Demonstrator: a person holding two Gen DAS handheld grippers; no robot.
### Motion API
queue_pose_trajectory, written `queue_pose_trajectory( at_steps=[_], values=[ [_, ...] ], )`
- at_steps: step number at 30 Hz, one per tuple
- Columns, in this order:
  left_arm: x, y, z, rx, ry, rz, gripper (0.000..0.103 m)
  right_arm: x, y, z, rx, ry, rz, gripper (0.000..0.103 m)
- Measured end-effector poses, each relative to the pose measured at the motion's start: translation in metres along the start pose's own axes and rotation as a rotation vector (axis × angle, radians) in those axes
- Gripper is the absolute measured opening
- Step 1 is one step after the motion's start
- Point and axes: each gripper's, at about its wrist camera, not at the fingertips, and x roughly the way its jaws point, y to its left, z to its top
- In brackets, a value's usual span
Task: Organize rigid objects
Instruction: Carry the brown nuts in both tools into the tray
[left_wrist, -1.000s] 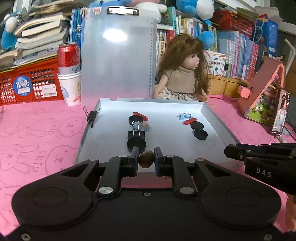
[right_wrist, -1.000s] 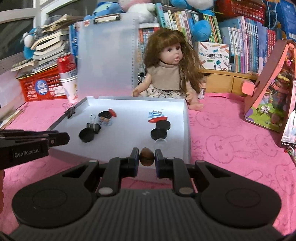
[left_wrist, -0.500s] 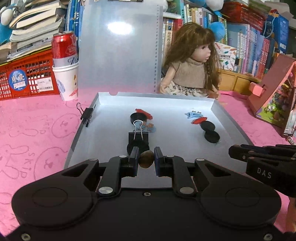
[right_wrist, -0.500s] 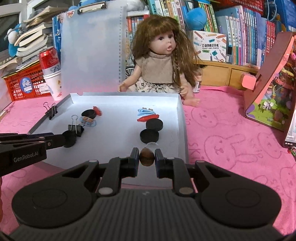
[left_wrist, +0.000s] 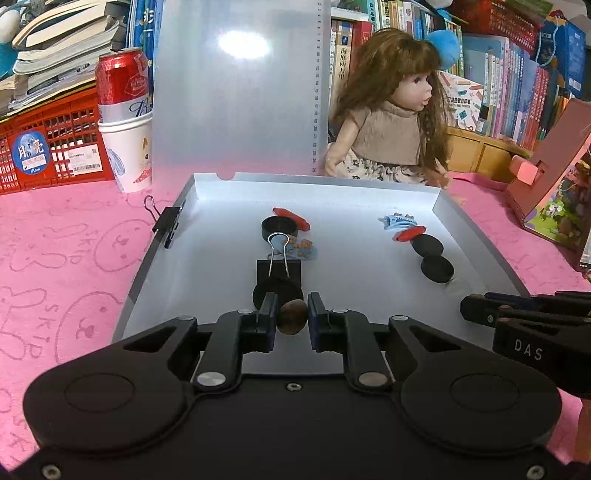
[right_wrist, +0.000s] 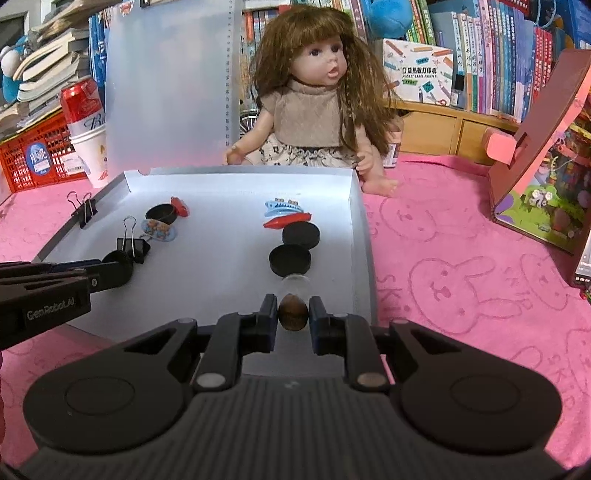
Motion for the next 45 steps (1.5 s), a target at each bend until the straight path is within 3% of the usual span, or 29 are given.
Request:
queue_pose_trajectory(
  at_steps=[40, 43, 45],
  values=[
    [0.0066, -0.0031, -0.0043, 0.011, -0.005, 0.023, 0.018, 0.0047, -0.0028, -0.0031, 0.042, 0.010, 0.014, 0.027],
    [0.0071, -0.0026, -0.0046, 0.009, -0.002, 0.029, 0.019, 0.0046, -0.0030, -0.0032, 0.043, 0.008, 0.016, 0.032],
    [0.0073, -0.0020, -0.0053, 0.007, -0.002, 0.028, 0.019, 0.0042, -0.0034, -0.0032, 0.046, 0.005, 0.020, 0.042]
  ],
)
